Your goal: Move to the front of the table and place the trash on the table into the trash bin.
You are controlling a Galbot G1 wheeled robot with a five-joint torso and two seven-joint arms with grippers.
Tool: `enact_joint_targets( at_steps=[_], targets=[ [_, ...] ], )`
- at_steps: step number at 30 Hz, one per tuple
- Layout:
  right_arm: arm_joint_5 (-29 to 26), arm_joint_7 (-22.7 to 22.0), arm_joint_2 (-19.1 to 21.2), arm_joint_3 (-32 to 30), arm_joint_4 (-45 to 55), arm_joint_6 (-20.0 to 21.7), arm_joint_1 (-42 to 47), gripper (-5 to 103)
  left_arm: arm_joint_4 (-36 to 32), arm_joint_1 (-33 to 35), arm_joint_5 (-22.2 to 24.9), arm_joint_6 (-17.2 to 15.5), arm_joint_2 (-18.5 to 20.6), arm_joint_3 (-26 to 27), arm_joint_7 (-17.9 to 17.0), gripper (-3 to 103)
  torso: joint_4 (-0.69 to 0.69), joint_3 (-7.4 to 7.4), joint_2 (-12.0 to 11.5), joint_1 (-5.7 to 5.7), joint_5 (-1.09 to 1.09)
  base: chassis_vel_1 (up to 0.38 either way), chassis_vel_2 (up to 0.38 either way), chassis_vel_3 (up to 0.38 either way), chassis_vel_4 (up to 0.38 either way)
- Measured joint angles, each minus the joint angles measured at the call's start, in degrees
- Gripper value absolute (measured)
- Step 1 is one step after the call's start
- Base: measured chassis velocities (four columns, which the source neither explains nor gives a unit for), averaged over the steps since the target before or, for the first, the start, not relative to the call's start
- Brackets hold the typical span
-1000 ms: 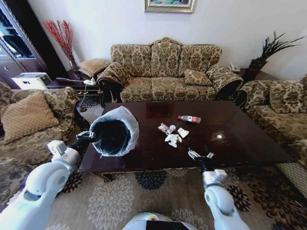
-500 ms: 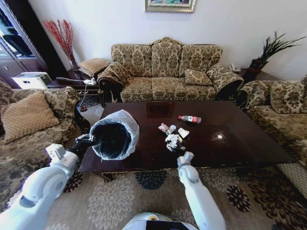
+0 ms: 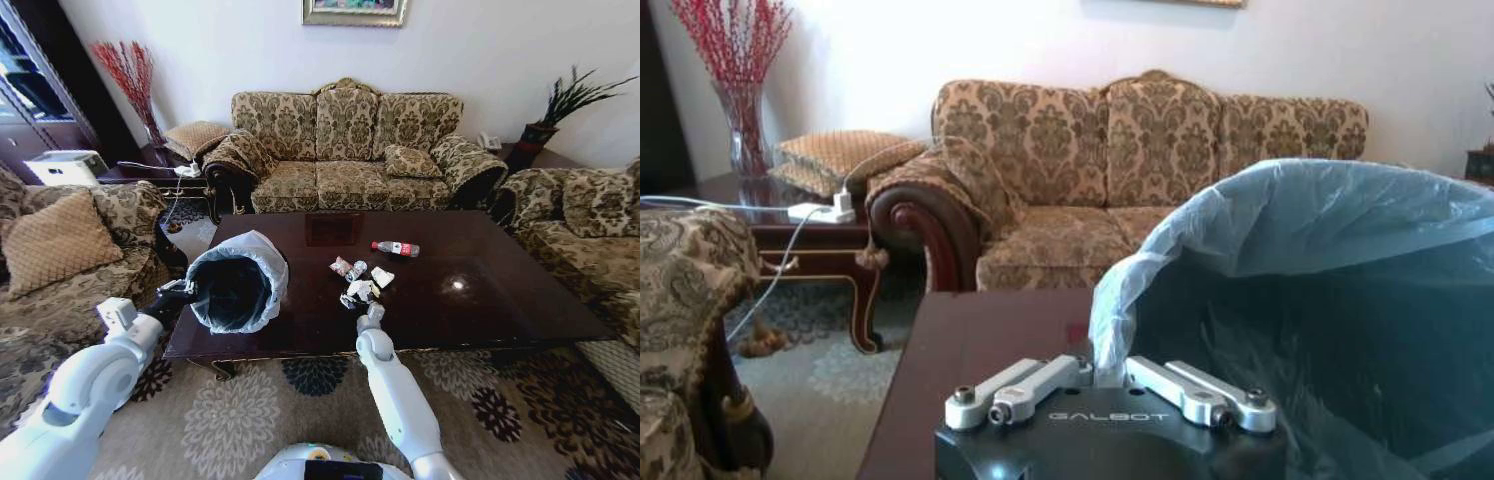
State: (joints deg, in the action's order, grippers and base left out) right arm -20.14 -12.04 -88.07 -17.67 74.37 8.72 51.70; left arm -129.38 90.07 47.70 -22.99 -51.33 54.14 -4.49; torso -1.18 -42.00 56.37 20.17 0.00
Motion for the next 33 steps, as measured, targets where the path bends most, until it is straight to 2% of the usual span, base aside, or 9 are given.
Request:
enact_joint_targets(
  at_steps=[3, 5, 8, 10, 11, 12, 17, 24, 33],
  targets=[
    [-0.58, 0.16, 0.26, -0.14, -0.17, 0.06, -0.18, 79, 0.14, -0.04, -0.03, 0.15, -0.13, -0.33, -0.02, 0, 0.0, 0.0, 0.0, 0.0, 0.0, 0.0, 0.0, 0.0, 0.0],
    [-0.63, 0.22, 0.31, -0.15, -0.15, 0.07, -0.16, 79, 0.14, -0.05, -0.04, 0.17, -0.16, -0.39, -0.03, 0, 0.0, 0.0, 0.0, 0.0, 0.0, 0.0, 0.0, 0.0, 0.0],
    [-1.05, 0.43, 0.49, -0.23, -0.11, 0.14, -0.12, 63, 0.14, -0.19, -0.12, 0.33, -0.4, -0.95, -0.06, 0, 0.0, 0.0, 0.0, 0.0, 0.0, 0.0, 0.0, 0.0, 0.0],
    [-1.19, 0.44, 0.51, -0.27, -0.11, 0.2, -0.13, 63, 0.14, -0.2, -0.14, 0.4, -0.43, -1.1, -0.07, 0, 0.0, 0.0, 0.0, 0.0, 0.0, 0.0, 0.0, 0.0, 0.0],
    [-1.45, 0.48, 0.51, -0.38, -0.17, 0.33, -0.23, 52, 0.12, -0.21, -0.17, 0.55, -0.48, -1.4, -0.07, 0, 0.0, 0.0, 0.0, 0.0, 0.0, 0.0, 0.0, 0.0, 0.0],
    [-1.61, 0.51, 0.51, -0.44, -0.23, 0.38, -0.3, 52, 0.11, -0.22, -0.19, 0.6, -0.48, -1.51, -0.07, 0, 0.0, 0.0, 0.0, 0.0, 0.0, 0.0, 0.0, 0.0, 0.0],
    [-2.36, 0.58, 0.57, -0.57, -0.29, 0.78, -0.37, 36, -0.1, -0.18, -0.19, 0.65, -0.41, -1.66, -0.65, 0, -0.01, 0.0, 0.0, 0.0, 0.0, 0.0, 0.0, 0.0, 0.0],
    [-3.01, 1.08, 1.08, -1.19, 0.33, 1.35, 0.5, 4, -0.66, -0.01, 0.5, -0.51, 0.38, -1.44, -1.72, 0, 0.0, 0.01, 0.0, 0.0, 0.0, 0.0, 0.0, 0.0, 0.0],
    [-4.95, 1.32, 2.07, -1.99, 4.65, 1.61, 2.77, 0, -1.83, 1.15, 2.19, -2.32, 0.72, 0.23, -2.42, 0, -0.01, 0.01, 0.0, 0.0, 0.0, 0.0, 0.0, 0.0, 0.0]
  ],
)
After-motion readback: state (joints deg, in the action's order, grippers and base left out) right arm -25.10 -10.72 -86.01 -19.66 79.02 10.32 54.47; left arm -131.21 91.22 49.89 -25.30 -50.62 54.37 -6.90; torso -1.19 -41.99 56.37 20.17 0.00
